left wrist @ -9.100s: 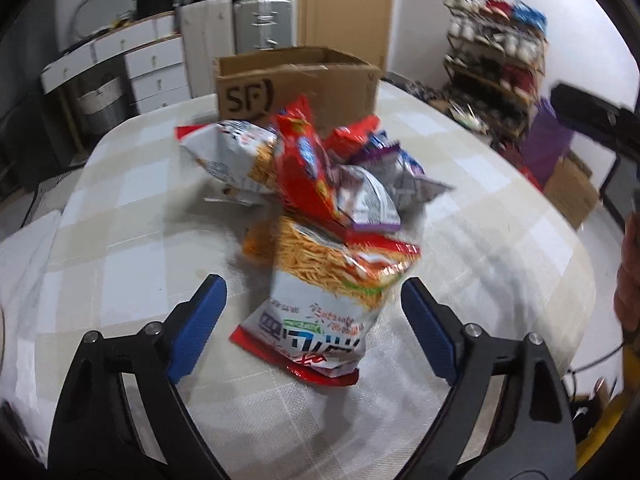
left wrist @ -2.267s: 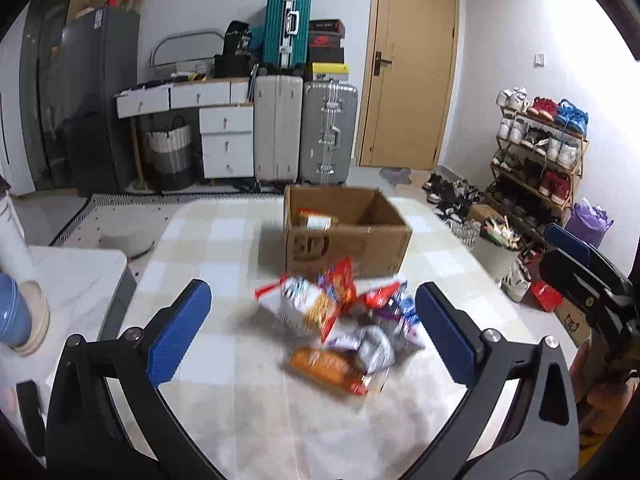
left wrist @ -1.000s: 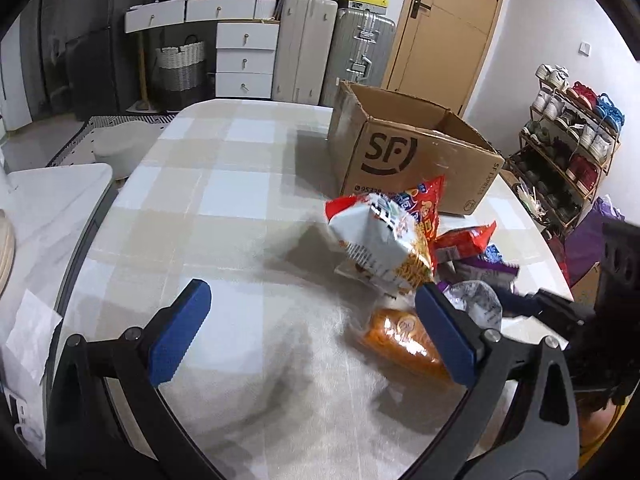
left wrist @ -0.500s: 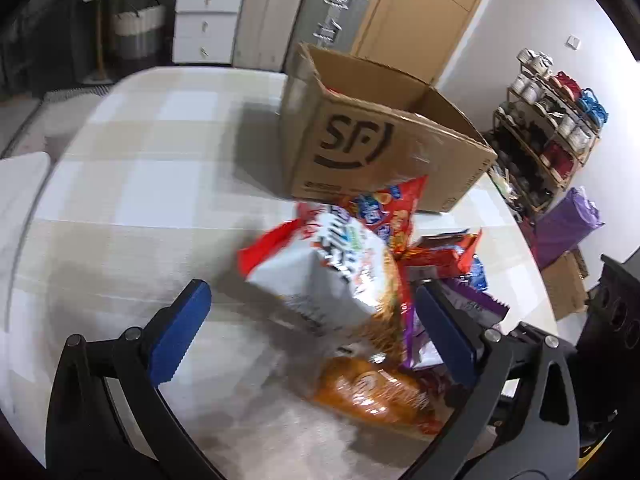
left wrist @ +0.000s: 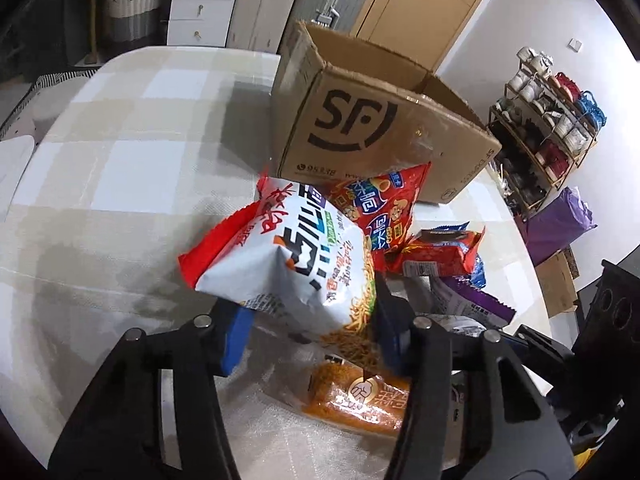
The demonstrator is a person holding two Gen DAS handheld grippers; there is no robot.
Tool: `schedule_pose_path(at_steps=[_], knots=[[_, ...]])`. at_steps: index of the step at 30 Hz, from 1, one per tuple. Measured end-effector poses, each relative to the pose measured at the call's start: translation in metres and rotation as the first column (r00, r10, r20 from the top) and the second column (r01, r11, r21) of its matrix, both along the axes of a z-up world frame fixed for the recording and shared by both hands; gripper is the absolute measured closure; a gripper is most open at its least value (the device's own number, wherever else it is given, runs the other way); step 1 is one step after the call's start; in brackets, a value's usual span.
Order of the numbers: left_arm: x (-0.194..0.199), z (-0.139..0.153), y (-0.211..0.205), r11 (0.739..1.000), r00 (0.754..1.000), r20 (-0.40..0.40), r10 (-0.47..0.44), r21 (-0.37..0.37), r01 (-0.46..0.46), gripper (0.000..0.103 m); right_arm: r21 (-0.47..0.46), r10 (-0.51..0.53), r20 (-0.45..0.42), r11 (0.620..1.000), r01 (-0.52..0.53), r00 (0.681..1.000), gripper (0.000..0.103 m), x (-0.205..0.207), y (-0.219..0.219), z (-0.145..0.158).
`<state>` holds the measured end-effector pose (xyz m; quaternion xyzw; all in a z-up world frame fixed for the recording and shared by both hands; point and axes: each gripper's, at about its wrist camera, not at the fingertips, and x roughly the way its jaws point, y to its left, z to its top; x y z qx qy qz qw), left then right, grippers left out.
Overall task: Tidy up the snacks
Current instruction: 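Grasp the white-and-purple chip bag with the right gripper and lift it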
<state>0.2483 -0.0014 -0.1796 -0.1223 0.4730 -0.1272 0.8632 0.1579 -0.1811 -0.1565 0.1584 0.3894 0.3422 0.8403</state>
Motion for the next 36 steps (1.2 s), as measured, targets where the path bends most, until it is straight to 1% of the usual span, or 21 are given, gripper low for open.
schedule_pose_path(at_steps=[5,16,20,23,28,32,36], knots=[[-0.009,0.011,0.005,1.0,0.999,0.03,0.015,0.02,-0.015,0.056,0.008,-0.002,0.007,1.0,0.002,1.0,0.048,0.0,-0.001,0.001],[-0.038,0.031,0.023,1.0,0.997,0.072,0.018,-0.002,-0.018,0.056,0.011,-0.01,0.007,1.0,0.01,1.0,0.049,-0.011,-0.001,0.01],[-0.049,0.036,0.028,1.0,0.997,0.082,0.017,-0.012,-0.016,0.056,0.031,-0.021,0.004,0.999,0.02,1.0,0.049,-0.015,-0.004,0.013],[-0.057,0.041,0.031,1.0,0.996,0.087,0.021,-0.018,-0.019,0.056,0.063,-0.027,-0.002,0.998,0.027,1.0,0.049,-0.016,-0.008,0.018],[-0.07,0.052,0.034,1.0,0.994,0.109,0.019,-0.027,-0.016,0.056,0.116,-0.049,0.003,0.992,0.049,0.999,0.049,-0.018,-0.018,0.033],[-0.084,0.069,0.033,1.0,0.988,0.154,0.015,-0.025,-0.011,0.056,0.143,-0.069,0.02,0.988,0.066,0.997,0.049,-0.019,-0.028,0.05],[-0.101,0.089,0.027,1.0,0.978,0.208,0.011,0.008,-0.013,0.056,0.137,-0.092,0.059,0.987,0.083,0.994,0.049,-0.023,-0.035,0.069]])
